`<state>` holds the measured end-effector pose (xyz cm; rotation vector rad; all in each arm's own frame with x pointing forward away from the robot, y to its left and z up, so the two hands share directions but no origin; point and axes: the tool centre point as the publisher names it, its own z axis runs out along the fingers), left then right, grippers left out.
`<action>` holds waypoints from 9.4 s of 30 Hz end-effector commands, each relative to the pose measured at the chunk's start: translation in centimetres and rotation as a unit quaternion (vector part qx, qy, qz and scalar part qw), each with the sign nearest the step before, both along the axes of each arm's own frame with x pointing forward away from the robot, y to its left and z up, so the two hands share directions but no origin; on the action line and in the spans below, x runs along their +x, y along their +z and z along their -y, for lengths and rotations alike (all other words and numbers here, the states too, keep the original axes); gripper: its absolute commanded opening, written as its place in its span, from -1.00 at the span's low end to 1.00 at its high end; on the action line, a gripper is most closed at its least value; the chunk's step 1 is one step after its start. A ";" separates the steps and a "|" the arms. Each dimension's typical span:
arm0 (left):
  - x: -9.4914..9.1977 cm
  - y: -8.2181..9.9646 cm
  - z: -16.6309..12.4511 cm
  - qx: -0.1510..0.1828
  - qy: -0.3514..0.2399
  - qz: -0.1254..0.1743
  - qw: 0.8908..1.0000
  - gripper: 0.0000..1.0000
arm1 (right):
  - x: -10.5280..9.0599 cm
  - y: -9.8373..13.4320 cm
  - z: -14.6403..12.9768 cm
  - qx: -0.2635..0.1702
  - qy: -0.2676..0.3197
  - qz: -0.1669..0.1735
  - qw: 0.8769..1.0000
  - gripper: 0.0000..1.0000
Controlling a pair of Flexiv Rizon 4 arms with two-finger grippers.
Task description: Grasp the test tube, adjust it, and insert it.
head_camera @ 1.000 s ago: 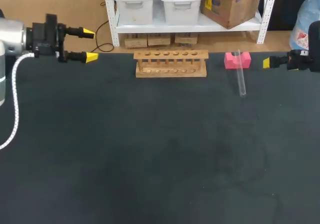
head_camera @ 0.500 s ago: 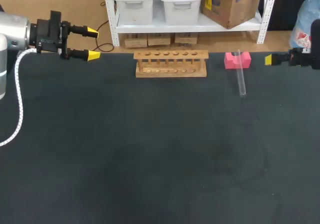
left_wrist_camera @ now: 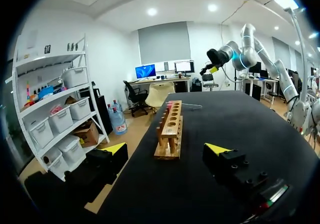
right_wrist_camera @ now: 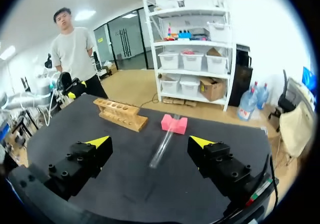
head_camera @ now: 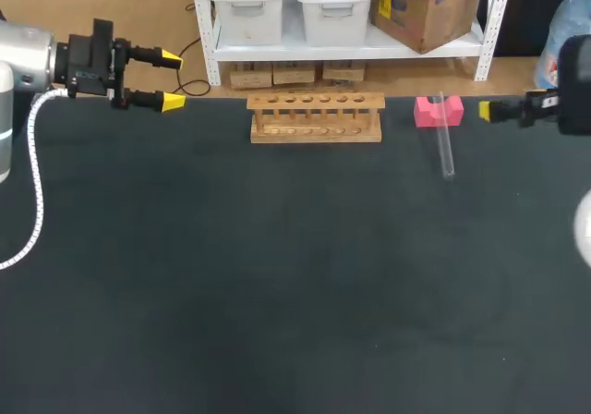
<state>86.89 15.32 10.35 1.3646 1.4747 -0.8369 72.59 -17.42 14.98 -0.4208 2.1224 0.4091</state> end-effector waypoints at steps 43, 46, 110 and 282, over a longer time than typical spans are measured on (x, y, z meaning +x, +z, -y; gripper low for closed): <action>0.1 -0.1 0.0 0.000 -0.001 0.000 1.000 1.00 | 11.0 -8.4 -5.4 -0.108 -0.258 -0.066 0.958 1.00; 0.1 -0.1 0.0 0.000 -0.001 0.000 1.000 1.00 | 11.0 -9.0 -4.6 -0.112 -0.252 -0.069 0.959 1.00; 0.1 -0.1 0.0 0.000 -0.001 0.000 1.000 1.00 | 12.9 -16.6 -2.5 -0.115 -0.176 -0.132 0.969 -0.25; 0.1 -0.1 0.0 0.000 -0.001 0.000 1.000 1.00 | 10.1 -10.6 -22.0 -0.059 -0.217 -0.152 0.962 -1.00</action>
